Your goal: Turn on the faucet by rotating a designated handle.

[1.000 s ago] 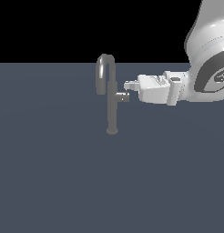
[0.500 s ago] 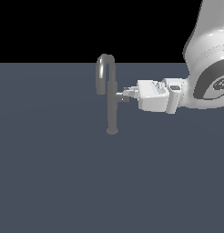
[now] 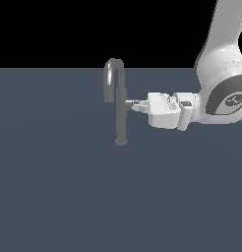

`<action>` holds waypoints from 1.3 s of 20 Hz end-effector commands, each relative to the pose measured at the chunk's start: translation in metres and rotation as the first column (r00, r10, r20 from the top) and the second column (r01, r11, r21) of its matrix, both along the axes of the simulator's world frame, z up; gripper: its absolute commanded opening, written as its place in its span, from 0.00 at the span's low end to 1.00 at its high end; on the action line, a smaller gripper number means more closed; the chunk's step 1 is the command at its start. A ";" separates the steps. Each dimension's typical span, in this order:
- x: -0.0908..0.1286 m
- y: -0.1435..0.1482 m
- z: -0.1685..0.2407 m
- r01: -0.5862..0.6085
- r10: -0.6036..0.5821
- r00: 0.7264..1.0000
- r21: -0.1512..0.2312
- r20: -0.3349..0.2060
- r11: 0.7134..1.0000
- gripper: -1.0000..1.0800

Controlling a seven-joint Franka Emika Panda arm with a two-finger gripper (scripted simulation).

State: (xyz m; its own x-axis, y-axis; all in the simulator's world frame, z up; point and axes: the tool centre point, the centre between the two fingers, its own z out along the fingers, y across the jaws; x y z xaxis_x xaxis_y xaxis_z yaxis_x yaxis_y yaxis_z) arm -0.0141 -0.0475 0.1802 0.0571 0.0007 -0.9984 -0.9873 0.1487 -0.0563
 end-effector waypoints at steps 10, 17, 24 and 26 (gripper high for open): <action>0.009 -0.003 -0.026 0.000 0.000 1.000 0.002 -0.016 1.000 0.00; 0.015 -0.002 -0.060 0.006 -0.006 0.998 0.000 -0.058 1.000 0.00; 0.018 -0.006 -0.033 -0.019 0.019 0.999 0.019 -0.026 1.000 0.00; 0.023 -0.006 -0.039 -0.014 0.014 0.999 0.015 -0.032 1.000 0.00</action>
